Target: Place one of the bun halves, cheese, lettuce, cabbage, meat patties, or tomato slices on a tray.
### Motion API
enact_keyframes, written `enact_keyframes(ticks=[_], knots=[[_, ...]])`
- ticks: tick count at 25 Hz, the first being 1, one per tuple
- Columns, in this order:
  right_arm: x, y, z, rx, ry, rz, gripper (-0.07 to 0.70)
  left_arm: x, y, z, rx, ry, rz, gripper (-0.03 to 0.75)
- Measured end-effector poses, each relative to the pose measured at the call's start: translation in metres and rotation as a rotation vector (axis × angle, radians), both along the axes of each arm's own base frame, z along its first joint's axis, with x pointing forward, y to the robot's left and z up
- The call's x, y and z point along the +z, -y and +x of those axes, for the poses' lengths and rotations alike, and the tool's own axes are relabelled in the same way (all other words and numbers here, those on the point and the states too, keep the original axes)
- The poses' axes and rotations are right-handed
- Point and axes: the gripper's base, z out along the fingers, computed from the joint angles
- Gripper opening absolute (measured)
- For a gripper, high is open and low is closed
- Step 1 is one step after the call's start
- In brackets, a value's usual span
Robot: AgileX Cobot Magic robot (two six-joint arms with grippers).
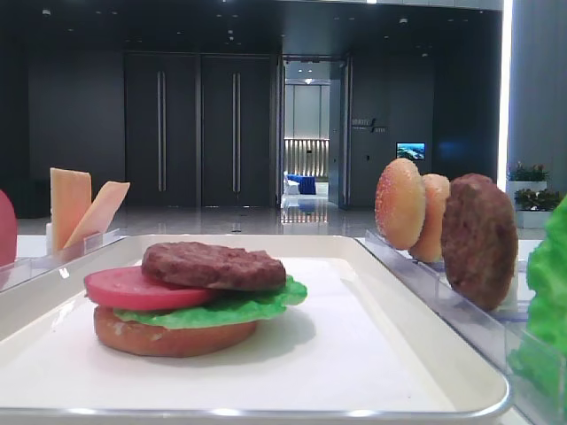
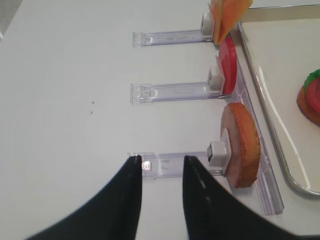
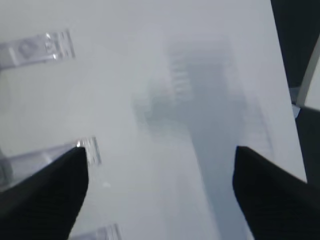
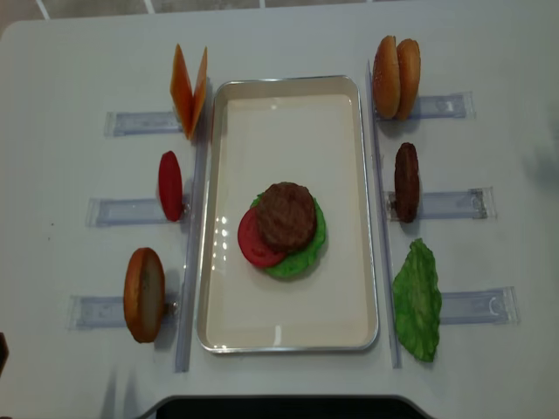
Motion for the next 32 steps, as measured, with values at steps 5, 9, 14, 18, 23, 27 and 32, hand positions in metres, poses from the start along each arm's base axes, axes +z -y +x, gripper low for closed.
enact_keyframes(ticks=[5,9,14,18,23,27,32], knots=[[-0.023,-0.008,-0.088,-0.009,-0.046,0.008,0.549,0.000,0.000,0.000,0.000,0.000,0.000,0.219],[-0.042,-0.015,-0.152,-0.012,-0.017,0.014,0.549,0.000,0.000,0.000,0.001,0.000,-0.001,0.219],[-0.065,-0.020,-0.212,-0.001,0.108,0.001,0.549,0.000,0.000,0.000,0.003,0.000,-0.005,0.219],[-0.070,-0.026,-0.238,0.030,0.295,0.016,0.549,0.000,0.000,0.000,0.003,0.000,-0.005,0.219],[-0.063,-0.030,-0.263,0.082,0.487,-0.014,0.549,0.000,0.000,0.000,0.003,0.000,-0.005,0.219],[-0.062,-0.032,-0.281,0.085,0.611,-0.026,0.549,0.000,0.000,0.000,0.003,0.000,-0.005,0.219],[-0.062,-0.033,-0.296,0.087,0.707,-0.041,0.549,0.000,0.000,0.000,0.003,0.000,-0.005,0.219]])
